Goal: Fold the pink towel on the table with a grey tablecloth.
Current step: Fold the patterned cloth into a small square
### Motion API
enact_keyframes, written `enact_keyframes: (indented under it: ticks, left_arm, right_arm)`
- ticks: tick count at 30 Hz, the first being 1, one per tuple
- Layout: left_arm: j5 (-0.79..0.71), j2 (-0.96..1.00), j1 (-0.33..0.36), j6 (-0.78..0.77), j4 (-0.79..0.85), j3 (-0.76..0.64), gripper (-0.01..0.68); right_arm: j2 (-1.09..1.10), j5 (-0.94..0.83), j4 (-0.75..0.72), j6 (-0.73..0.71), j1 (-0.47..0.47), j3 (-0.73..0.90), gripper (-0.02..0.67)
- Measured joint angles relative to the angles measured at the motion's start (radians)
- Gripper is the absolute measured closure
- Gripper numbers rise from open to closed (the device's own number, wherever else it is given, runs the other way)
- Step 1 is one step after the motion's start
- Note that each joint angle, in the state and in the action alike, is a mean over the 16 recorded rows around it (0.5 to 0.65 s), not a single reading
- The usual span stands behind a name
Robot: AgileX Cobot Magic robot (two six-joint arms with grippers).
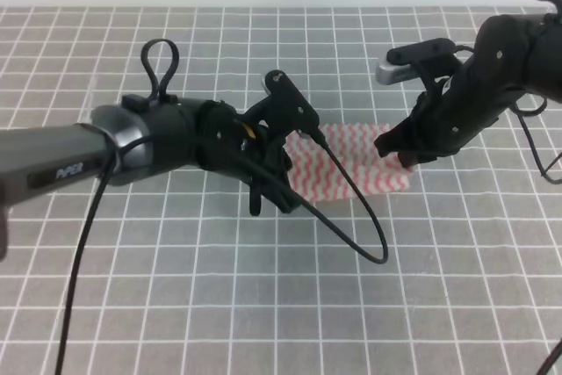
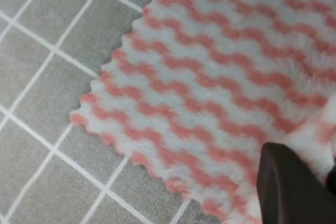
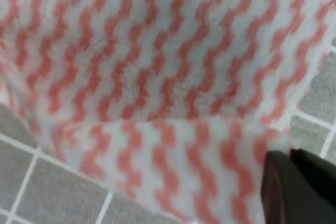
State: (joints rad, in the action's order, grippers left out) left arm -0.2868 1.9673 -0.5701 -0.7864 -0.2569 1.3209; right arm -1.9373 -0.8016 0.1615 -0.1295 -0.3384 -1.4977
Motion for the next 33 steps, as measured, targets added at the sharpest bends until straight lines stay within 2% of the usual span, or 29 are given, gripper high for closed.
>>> enact_keyframes:
  ticks: [20,33]
  left_arm:
    - [-0.006,0.067,0.021,0.001,0.023,0.080,0.675]
    - [-0.017,0.111,0.025,0.003,0.057,0.124,0.675]
  right_arm:
    - [-0.029,0.149,-0.015,0.001,0.000,-0.001,0.664]
    - [-0.070,0.177,-0.017,-0.001,0.000,-0.001,0.664]
